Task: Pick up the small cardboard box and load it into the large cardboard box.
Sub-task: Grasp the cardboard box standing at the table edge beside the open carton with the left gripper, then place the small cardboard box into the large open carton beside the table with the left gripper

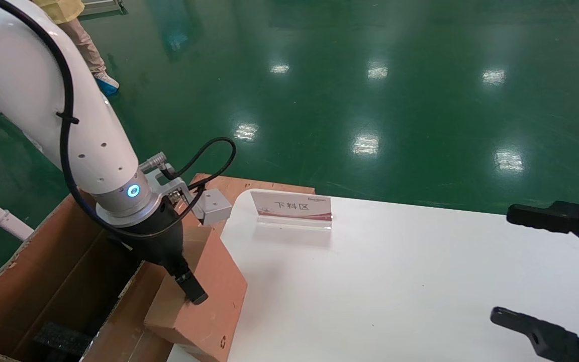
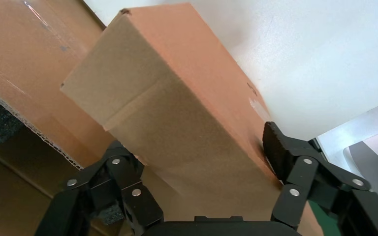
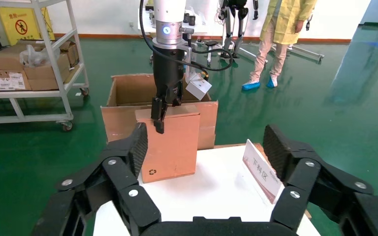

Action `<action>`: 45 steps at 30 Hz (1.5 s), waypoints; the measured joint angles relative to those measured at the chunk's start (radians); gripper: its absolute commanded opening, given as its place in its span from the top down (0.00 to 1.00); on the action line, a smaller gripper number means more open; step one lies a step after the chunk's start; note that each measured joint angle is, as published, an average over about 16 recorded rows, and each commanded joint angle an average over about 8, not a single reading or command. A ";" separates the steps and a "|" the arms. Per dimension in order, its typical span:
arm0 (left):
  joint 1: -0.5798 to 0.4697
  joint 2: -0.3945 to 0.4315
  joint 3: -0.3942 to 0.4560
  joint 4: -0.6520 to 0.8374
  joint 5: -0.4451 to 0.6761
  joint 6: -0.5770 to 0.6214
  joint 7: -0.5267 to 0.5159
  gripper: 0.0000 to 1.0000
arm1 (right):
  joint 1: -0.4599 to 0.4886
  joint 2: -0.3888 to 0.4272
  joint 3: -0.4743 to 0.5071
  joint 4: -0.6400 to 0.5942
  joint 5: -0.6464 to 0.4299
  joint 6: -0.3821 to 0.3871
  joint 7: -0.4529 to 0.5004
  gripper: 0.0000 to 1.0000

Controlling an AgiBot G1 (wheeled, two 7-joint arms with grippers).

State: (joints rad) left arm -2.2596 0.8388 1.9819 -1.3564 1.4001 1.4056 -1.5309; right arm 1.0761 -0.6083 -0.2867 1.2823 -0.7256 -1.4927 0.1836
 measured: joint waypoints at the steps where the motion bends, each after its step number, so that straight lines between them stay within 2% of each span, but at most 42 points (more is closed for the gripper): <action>1: 0.000 0.000 0.000 0.000 0.000 0.000 0.000 1.00 | 0.000 0.000 0.000 0.000 0.000 0.000 0.000 1.00; 27: -0.020 -0.005 -0.011 0.011 -0.011 0.009 0.011 1.00 | 0.000 0.000 0.000 0.000 0.000 0.000 0.000 1.00; 35: -0.120 -0.028 -0.051 0.026 -0.024 0.037 0.039 1.00 | 0.000 0.000 -0.001 -0.001 0.000 0.000 0.000 1.00; 45: -0.333 -0.062 -0.111 0.079 0.007 0.107 0.115 1.00 | 0.001 0.000 -0.001 -0.001 0.000 0.000 -0.001 1.00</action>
State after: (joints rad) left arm -2.5929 0.7771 1.8711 -1.2769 1.4069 1.5129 -1.4159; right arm 1.0768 -0.6082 -0.2880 1.2814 -0.7251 -1.4928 0.1828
